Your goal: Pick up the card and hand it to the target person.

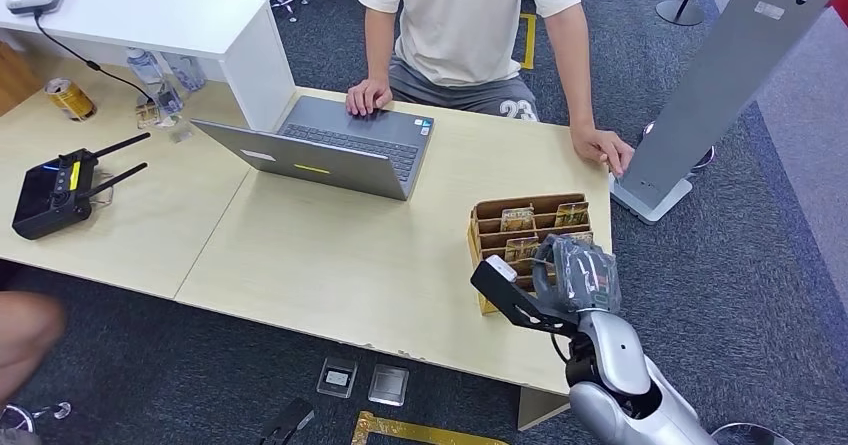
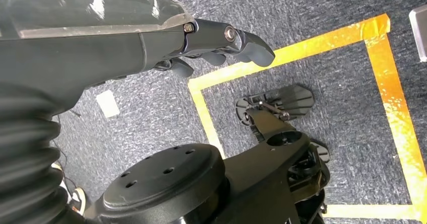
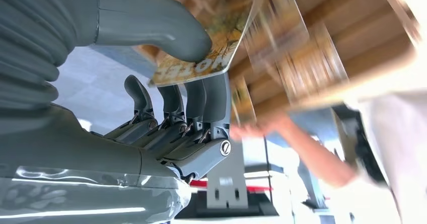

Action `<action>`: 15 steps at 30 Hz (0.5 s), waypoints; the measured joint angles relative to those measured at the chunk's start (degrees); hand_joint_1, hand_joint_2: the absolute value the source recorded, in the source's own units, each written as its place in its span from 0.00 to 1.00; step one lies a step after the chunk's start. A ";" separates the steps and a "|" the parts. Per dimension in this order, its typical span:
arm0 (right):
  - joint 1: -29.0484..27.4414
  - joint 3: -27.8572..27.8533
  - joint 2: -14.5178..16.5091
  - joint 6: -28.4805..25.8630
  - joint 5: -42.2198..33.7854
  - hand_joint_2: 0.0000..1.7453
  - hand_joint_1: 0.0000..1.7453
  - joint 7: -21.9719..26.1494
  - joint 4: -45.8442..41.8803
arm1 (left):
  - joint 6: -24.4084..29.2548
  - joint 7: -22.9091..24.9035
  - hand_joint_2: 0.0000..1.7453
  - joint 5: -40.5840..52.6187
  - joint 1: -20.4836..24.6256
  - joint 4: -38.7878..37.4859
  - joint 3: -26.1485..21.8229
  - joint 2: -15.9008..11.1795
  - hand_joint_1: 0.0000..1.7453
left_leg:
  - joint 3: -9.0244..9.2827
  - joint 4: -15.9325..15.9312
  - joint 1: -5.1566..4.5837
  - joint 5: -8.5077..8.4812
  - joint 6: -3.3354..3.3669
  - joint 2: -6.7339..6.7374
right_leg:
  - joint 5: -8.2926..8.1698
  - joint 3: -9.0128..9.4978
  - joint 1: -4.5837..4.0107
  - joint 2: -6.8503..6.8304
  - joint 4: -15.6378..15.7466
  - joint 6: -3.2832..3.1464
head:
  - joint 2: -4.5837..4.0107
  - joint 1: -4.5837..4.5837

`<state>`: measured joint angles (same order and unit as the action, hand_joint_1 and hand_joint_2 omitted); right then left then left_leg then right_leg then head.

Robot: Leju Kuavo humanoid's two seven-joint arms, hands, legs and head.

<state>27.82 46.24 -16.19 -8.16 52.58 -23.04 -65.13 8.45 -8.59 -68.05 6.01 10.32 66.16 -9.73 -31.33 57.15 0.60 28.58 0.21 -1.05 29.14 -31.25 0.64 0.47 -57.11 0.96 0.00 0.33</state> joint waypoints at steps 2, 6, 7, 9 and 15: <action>1.05 -1.04 -0.82 0.17 -0.16 1.00 0.78 -0.58 -4.31 | 0.13 0.01 1.00 -0.17 -0.07 -0.01 -0.17 -0.04 0.00 | 0.01 0.00 0.00 -0.01 0.00 0.00 | 0.00 0.00 0.00 0.00 0.00 0.00 | 0.00 0.00; 3.30 -2.71 -1.96 -0.80 0.64 1.00 0.78 -1.39 -12.97 | 0.33 0.29 1.00 -0.40 -0.13 -0.01 -0.35 -0.07 0.00 | 0.03 0.00 0.00 -0.01 0.00 0.01 | 0.00 0.01 0.00 0.01 -0.01 -0.01 | 0.00 0.04; 3.77 -3.02 -2.09 -1.30 0.84 1.00 0.78 -1.33 -14.87 | 0.34 0.40 1.00 -0.43 -0.14 -0.01 -0.37 -0.07 0.00 | 0.03 0.00 0.00 -0.01 0.00 0.01 | 0.00 0.01 0.00 0.01 -0.01 -0.01 | 0.00 0.04; 4.54 -3.44 -2.19 -2.68 1.29 1.00 0.78 -0.87 -18.07 | 0.34 0.59 1.00 -0.45 -0.14 -0.01 -0.37 -0.06 0.00 | 0.03 0.00 0.00 -0.01 0.00 0.01 | 0.00 0.01 0.00 0.01 -0.01 -0.01 | 0.00 0.04; 5.97 -3.69 -1.74 -5.98 2.50 1.00 0.78 1.27 -23.36 | 0.28 0.72 1.00 -0.29 -0.12 0.01 -0.38 0.03 0.00 | 0.01 -0.01 0.00 -0.01 0.00 0.00 | 0.00 0.03 0.00 0.01 -0.02 -0.01 | 0.00 0.02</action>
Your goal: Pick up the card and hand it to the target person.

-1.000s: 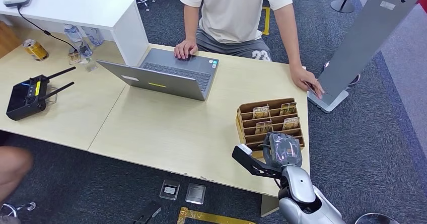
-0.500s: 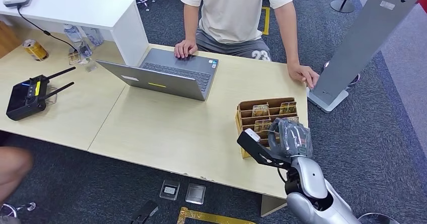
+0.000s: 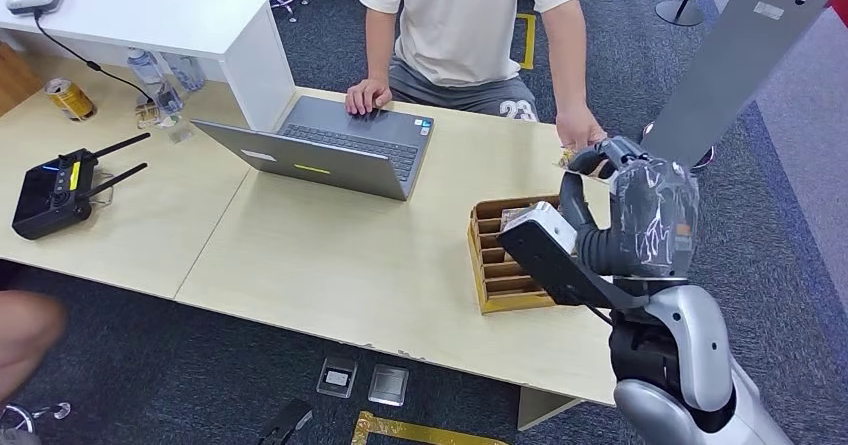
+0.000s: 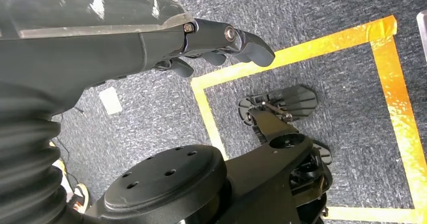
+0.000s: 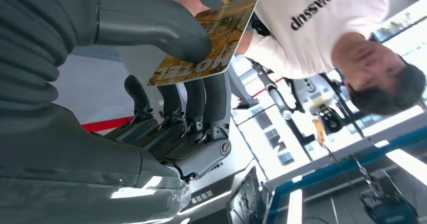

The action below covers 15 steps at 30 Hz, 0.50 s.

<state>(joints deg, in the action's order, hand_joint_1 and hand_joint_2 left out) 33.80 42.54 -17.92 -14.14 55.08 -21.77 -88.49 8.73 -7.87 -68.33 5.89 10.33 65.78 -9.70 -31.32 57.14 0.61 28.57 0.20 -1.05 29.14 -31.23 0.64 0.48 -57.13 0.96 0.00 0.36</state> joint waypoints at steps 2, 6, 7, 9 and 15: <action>0.67 0.10 1.00 -2.25 0.75 1.00 0.78 1.83 0.63 | -0.17 -0.09 1.00 0.48 0.06 0.01 0.02 0.11 0.00 | 0.00 -0.01 0.00 0.00 0.00 0.00 | 0.00 0.01 0.00 0.01 -0.01 0.00 | 0.00 -0.01; 2.40 0.51 4.14 -7.93 1.41 1.00 0.78 5.60 6.81 | -0.49 -0.28 1.00 1.37 0.37 0.01 0.06 0.43 0.00 | 0.01 -0.01 0.01 -0.04 0.02 -0.06 | 0.00 0.03 -0.01 -0.08 -0.02 0.00 | 0.00 0.03; 2.70 0.56 4.74 -9.21 1.42 1.00 0.78 6.30 8.39 | -0.56 -0.28 1.00 1.55 0.40 0.01 0.08 0.49 0.00 | -0.01 -0.01 0.01 -0.05 0.03 -0.08 | 0.00 0.03 -0.01 -0.11 -0.03 0.00 | 0.00 0.01; 3.55 0.64 5.90 -12.11 1.57 1.00 0.78 7.72 12.13 | -0.78 -0.13 1.00 1.90 0.55 0.01 0.13 0.55 0.00 | -0.02 -0.01 0.01 -0.06 0.03 -0.06 | -0.01 0.02 -0.01 -0.10 -0.04 -0.01 | 0.00 -0.01; 6.22 1.11 9.40 -17.52 3.09 1.00 0.78 10.14 25.55 | -1.29 0.90 1.00 2.58 1.41 0.01 0.33 0.80 0.00 | -0.03 -0.01 0.01 -0.06 0.03 -0.06 | -0.01 0.01 -0.01 -0.09 -0.04 -0.01 | 0.00 0.00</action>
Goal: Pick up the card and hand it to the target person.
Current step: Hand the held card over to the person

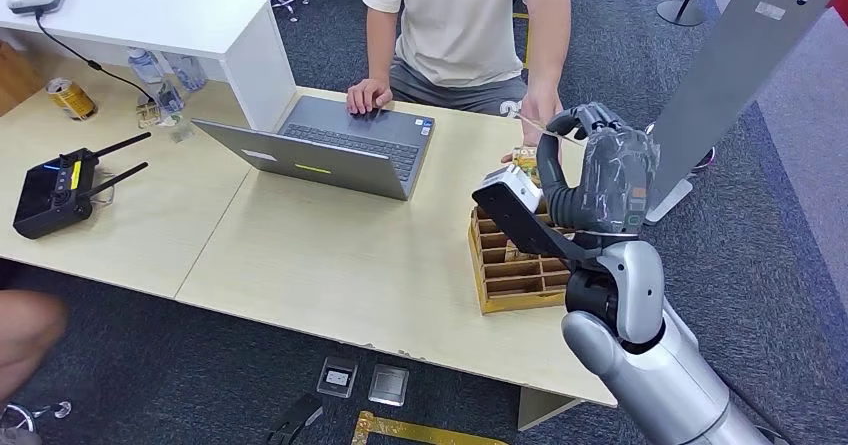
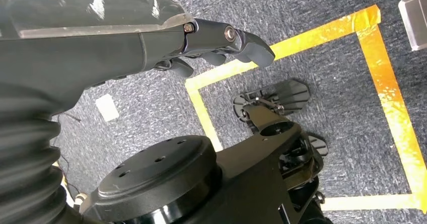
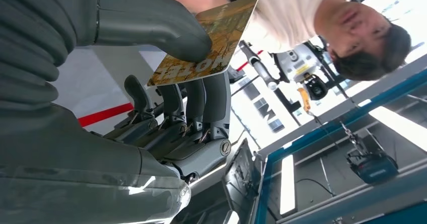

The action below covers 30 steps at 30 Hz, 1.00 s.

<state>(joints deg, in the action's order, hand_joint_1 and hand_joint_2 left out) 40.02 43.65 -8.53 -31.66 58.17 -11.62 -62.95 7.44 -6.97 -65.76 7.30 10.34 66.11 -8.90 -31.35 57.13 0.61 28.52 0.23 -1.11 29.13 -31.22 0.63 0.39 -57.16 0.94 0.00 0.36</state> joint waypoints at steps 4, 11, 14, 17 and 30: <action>1.71 0.42 2.22 -2.13 0.21 1.00 0.78 0.94 9.39 | -0.19 0.26 1.00 0.11 0.37 0.00 0.22 0.12 0.00 | -0.01 0.00 0.00 0.00 0.00 -0.02 | 0.00 -0.02 0.00 -0.02 0.00 0.00 | 0.00 0.02; 3.08 0.71 4.79 -3.86 -0.51 1.00 0.78 2.10 20.55 | -0.18 0.26 1.00 0.19 0.68 0.00 0.49 0.24 0.00 | -0.01 0.00 0.00 0.00 0.00 0.00 | 0.00 -0.03 0.00 0.00 0.00 0.00 | 0.00 0.03; 3.16 0.74 5.51 -4.11 -0.96 1.00 0.78 2.42 23.67 | -0.19 0.26 1.00 0.19 0.68 0.00 0.55 0.24 0.00 | -0.01 0.00 0.00 0.00 -0.01 0.00 | 0.00 -0.04 0.00 0.00 0.00 0.00 | 0.00 0.03; 3.19 0.74 6.03 -4.57 -1.15 1.00 0.20 2.74 26.19 | -0.49 0.26 1.00 0.15 0.67 0.00 0.59 0.24 0.00 | -0.01 0.00 0.00 0.00 -0.01 0.00 | 0.00 -0.05 0.00 0.00 0.00 0.00 | 0.00 0.03; 1.94 -2.67 8.18 -6.59 -25.18 1.00 0.00 19.66 28.79 | 0.21 -0.72 0.00 -3.24 -0.65 0.00 0.42 0.25 0.00 | -0.01 0.00 0.00 0.00 -0.01 0.01 | 0.00 -0.05 0.00 0.02 0.01 0.00 | 0.00 0.02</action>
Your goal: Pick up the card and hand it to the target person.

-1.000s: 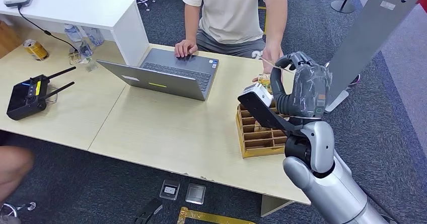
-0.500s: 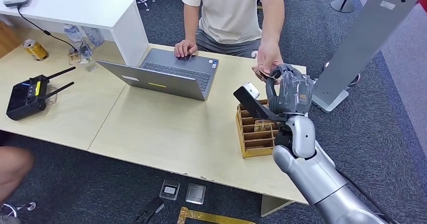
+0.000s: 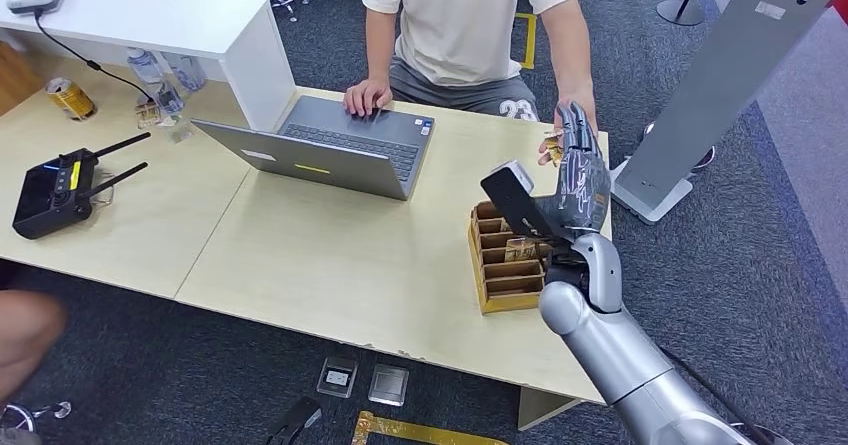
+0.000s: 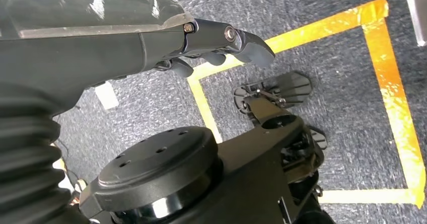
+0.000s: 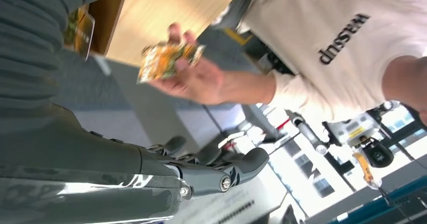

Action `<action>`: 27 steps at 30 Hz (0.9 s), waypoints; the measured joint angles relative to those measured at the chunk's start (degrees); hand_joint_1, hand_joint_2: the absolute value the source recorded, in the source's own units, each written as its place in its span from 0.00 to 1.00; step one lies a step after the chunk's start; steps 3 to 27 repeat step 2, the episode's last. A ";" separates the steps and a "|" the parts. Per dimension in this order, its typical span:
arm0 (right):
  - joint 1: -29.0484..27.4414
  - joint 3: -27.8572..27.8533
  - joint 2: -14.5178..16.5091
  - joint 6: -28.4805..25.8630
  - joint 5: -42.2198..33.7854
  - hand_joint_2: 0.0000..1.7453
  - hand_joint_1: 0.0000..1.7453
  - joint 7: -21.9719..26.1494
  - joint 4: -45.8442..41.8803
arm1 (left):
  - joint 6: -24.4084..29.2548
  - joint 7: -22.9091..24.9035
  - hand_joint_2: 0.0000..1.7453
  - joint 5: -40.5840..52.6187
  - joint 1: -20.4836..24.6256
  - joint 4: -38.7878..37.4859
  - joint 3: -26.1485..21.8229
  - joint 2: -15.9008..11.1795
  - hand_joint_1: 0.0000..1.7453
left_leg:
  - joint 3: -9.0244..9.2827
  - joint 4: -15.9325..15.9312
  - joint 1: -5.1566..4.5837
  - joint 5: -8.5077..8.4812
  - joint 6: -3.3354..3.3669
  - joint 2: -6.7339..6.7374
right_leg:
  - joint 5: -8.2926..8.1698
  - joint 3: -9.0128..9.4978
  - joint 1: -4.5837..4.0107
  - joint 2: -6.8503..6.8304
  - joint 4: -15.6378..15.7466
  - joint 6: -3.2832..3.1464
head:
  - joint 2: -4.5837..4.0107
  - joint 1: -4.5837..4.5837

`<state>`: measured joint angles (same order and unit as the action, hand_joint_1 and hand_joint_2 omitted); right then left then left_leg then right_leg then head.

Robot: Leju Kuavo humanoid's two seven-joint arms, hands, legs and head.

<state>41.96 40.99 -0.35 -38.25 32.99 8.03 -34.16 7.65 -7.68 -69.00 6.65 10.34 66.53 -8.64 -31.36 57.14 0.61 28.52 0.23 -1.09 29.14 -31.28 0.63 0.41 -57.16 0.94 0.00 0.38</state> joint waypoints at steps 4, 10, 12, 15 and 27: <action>-0.77 -1.28 0.23 1.49 -6.21 1.00 0.00 3.38 -0.74 | 0.37 0.17 0.00 -0.28 -0.19 0.00 -0.05 0.01 0.00 | 0.00 0.00 0.00 0.00 0.00 0.00 | 0.00 0.00 0.00 0.00 0.00 0.00 | 0.00 0.00; -0.77 -1.28 0.23 1.49 -6.21 1.00 0.00 3.38 -0.74 | 0.37 0.17 0.00 -0.28 -0.19 0.00 -0.05 0.01 0.00 | 0.00 0.00 0.00 0.00 0.00 0.00 | 0.00 0.00 0.00 0.00 0.00 0.00 | 0.00 0.00; -0.77 -1.28 0.23 1.49 -6.21 1.00 0.00 3.38 -0.74 | 0.37 0.17 0.00 -0.28 -0.19 0.00 -0.05 0.01 0.00 | 0.00 0.00 0.00 0.00 0.00 0.00 | 0.00 0.00 0.00 0.00 0.00 0.00 | 0.00 0.00; -0.77 -1.28 0.23 1.49 -6.21 1.00 0.00 3.38 -0.74 | 0.37 0.17 0.00 -0.28 -0.19 0.00 -0.05 0.01 0.00 | 0.00 0.00 0.00 0.00 0.00 0.00 | 0.00 0.00 0.00 0.00 0.00 0.00 | 0.00 0.00; -0.77 -1.28 0.23 1.49 -6.21 1.00 0.00 3.38 -0.74 | 0.37 0.17 0.00 -0.28 -0.19 0.00 -0.05 0.01 0.00 | 0.00 0.00 0.00 0.00 0.00 0.00 | 0.00 0.00 0.00 0.00 0.00 0.00 | 0.00 0.00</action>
